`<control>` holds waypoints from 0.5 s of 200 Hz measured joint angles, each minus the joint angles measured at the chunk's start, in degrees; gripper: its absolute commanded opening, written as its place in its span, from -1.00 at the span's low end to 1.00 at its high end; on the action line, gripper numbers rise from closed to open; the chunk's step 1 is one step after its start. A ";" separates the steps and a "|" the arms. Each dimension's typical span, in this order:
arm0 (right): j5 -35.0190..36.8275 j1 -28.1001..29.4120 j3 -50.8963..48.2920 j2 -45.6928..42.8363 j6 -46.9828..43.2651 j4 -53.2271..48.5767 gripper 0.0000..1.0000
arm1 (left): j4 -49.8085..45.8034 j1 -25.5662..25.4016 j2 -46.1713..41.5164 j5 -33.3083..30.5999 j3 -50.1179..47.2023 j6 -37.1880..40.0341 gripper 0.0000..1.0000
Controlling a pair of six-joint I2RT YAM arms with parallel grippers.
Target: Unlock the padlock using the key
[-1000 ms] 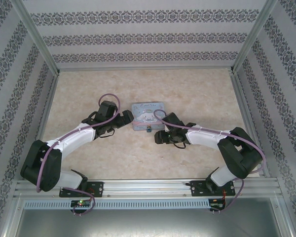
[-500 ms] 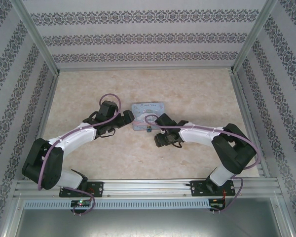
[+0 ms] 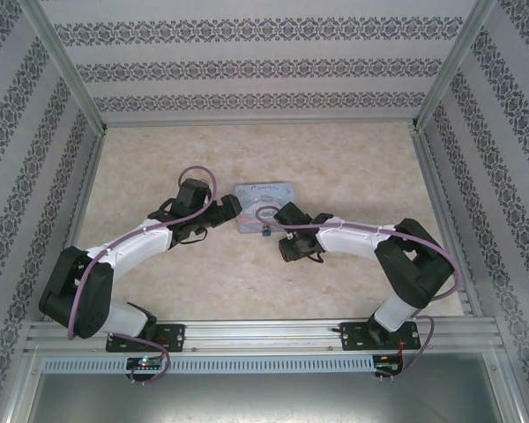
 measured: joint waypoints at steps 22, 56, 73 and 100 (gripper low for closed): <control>0.24 0.37 0.63 0.59 -0.22 -0.20 -0.48 | 0.44 0.00 0.00 0.24 0.00 -0.02 0.99; 0.24 0.35 0.94 0.70 0.09 -0.02 -0.89 | 0.74 0.00 0.00 0.92 0.00 -0.02 0.99; 0.39 0.35 0.92 0.42 0.35 1.46 -1.00 | 0.87 0.00 -0.02 1.31 0.00 -0.20 0.99; -0.22 0.33 0.35 0.02 0.52 3.32 -1.00 | 0.98 0.00 -0.13 1.70 0.00 -0.52 0.99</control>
